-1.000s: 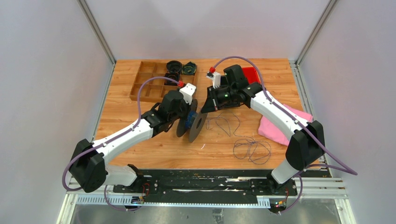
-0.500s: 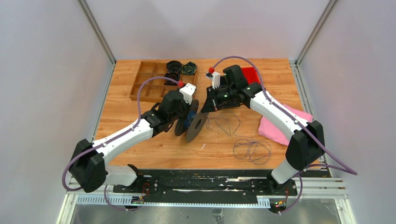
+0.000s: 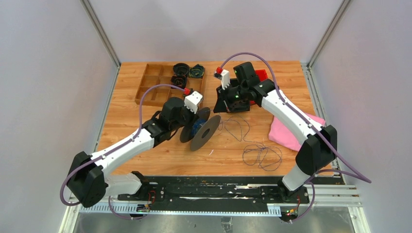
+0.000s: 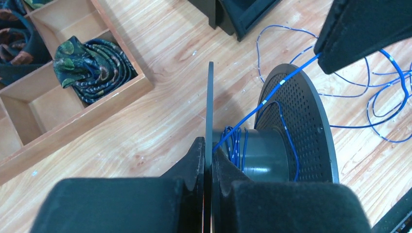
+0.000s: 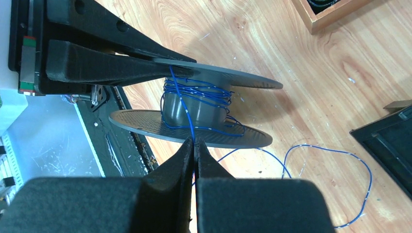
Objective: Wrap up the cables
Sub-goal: Pick up the cable reel from the center of the board.
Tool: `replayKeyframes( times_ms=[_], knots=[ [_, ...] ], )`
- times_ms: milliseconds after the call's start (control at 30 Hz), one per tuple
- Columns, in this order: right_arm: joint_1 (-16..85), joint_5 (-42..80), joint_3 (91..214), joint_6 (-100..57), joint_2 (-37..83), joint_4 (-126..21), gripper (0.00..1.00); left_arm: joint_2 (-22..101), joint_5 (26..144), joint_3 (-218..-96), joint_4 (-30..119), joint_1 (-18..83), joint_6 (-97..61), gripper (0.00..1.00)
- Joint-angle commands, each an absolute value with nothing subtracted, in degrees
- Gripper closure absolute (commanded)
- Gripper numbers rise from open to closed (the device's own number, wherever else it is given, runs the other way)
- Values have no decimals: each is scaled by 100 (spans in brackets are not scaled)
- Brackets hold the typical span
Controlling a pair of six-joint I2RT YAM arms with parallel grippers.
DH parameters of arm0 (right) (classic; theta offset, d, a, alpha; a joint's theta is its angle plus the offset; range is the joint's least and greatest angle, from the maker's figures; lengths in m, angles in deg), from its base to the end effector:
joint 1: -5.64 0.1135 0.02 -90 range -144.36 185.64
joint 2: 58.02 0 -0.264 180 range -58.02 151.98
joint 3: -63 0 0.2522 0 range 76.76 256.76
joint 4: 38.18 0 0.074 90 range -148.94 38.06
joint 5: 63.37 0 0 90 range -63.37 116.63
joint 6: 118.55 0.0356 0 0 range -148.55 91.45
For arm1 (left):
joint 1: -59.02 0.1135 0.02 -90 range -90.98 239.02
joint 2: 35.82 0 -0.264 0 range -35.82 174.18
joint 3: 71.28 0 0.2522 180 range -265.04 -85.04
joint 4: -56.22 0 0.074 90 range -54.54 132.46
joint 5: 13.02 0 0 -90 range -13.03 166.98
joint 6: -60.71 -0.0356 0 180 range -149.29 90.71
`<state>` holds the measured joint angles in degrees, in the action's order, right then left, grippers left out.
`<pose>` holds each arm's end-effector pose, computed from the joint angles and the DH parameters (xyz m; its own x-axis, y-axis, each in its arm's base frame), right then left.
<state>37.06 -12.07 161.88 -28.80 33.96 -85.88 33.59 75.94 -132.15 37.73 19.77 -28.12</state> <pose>0.2927 0.2049 0.3411 -0.5541 -0.3425 -0.7588 -0.8132 0.4178 0.4052 0.2127 -0.1730 0.2734 -0.3645 0.2715 -0.8908 0.6128 0.7902 -0.0099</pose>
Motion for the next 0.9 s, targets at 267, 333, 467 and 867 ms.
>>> replayKeyframes(
  times_ms=[267,333,467,867],
  knots=[
    [3588,-723,16431,-4195,3591,-9479,99,2891,8437,-13148,4209,2412,-3243,100],
    [3588,-601,16414,-4320,3595,-9490,99,2864,8570,-13178,4203,2450,-3270,100],
    [3517,-450,16368,-4526,3648,-9489,99,2786,8881,-13191,4206,2545,-3311,100],
    [3292,-379,16155,-4977,3839,-9463,99,2641,9455,-13304,4197,2929,-2985,100]
  ],
)
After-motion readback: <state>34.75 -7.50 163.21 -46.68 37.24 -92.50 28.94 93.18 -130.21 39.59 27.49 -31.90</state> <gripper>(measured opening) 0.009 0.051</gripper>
